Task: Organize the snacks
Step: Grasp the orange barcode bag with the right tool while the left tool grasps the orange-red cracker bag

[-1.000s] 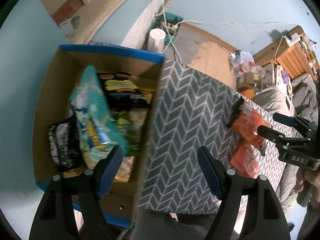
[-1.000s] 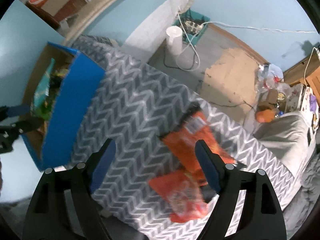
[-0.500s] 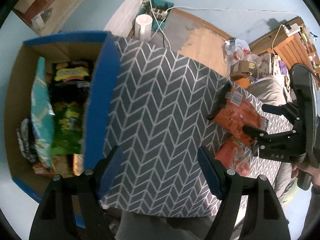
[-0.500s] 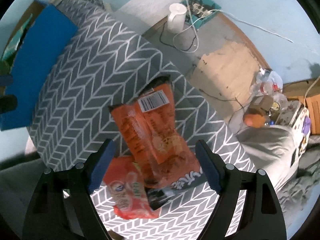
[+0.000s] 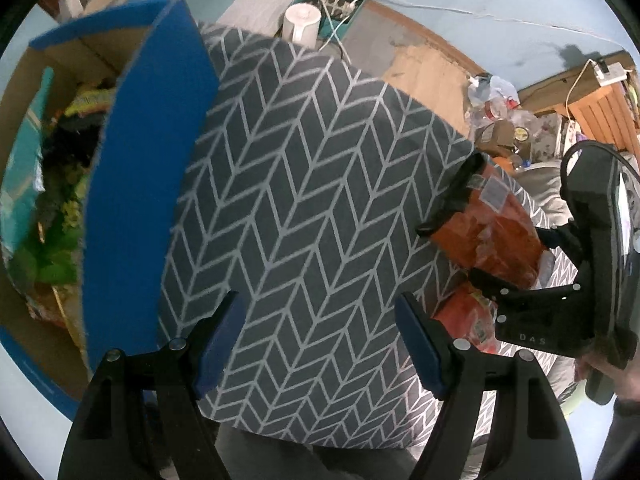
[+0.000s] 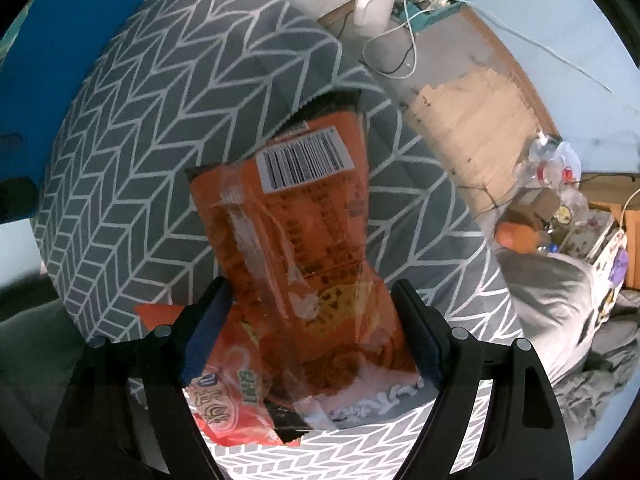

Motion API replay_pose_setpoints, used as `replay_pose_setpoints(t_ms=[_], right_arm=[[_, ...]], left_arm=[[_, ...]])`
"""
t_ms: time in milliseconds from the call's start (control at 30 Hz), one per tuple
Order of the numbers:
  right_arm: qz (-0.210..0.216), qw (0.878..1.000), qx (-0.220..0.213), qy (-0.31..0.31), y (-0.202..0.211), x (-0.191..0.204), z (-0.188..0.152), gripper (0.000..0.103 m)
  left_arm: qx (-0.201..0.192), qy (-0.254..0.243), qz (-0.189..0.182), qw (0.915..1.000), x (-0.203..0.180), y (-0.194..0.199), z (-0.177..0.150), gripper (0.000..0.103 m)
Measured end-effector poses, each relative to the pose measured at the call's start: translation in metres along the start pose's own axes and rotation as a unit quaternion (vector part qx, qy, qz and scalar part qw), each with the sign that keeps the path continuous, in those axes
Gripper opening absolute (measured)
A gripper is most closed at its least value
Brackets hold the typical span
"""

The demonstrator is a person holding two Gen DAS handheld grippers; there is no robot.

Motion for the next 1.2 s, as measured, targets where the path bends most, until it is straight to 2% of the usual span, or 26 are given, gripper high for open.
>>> replay_pose_setpoints(t_ms=[33, 100, 167, 233, 467, 567, 733, 1033, 1200], right_arm=[[0.006, 1.0, 0.001, -0.001, -0.002, -0.002, -0.001, 0.07], [0.017, 1.0, -0.005, -0.007, -0.003, -0.008, -0.006, 0.063], [0.025, 0.999, -0.016, -0.016, 0.001, -0.015, -0.012, 0.051], [0.031, 0.999, -0.028, -0.034, 0.005, -0.022, -0.02, 0.047], [0.045, 0.994, -0.039, -0.095, -0.006, -0.048, -0.062, 0.047], [0.038, 0.991, -0.039, -0.119, -0.013, -0.055, -0.085, 0.047], [0.055, 0.986, -0.037, -0.153, -0.025, -0.047, -0.117, 0.047], [0.133, 0.963, -0.055, -0.227, -0.042, -0.013, -0.151, 0.046], [0.158, 0.942, -0.08, -0.285, -0.044, -0.001, -0.178, 0.046]], left_arm=[[0.003, 0.0, -0.001, 1.0, -0.002, -0.003, -0.001, 0.078], [0.007, -0.003, 0.001, 1.0, -0.006, -0.005, -0.003, 0.078], [0.012, -0.009, 0.003, 0.9999, -0.012, -0.009, -0.005, 0.078], [0.017, -0.012, 0.003, 0.9998, -0.016, -0.011, -0.008, 0.078], [0.045, -0.042, 0.004, 0.9981, -0.041, -0.029, -0.02, 0.081], [0.057, -0.054, 0.005, 0.9969, -0.05, -0.037, -0.025, 0.081], [0.069, -0.069, 0.013, 0.9951, -0.06, -0.046, -0.033, 0.081], [0.071, -0.076, 0.021, 0.9943, -0.068, -0.051, -0.042, 0.081], [0.073, -0.062, 0.017, 0.9953, -0.07, -0.055, -0.048, 0.085]])
Point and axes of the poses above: each gripper's, at about its wrist camera, not at the fingertips, and y roughly against the way its jaws point, x to its left, z to its top, the point moved 3 cm from there along -y, roughly the way its jaws point, and after that the axes turned 9 degrees about x, right-handed, at the moved point
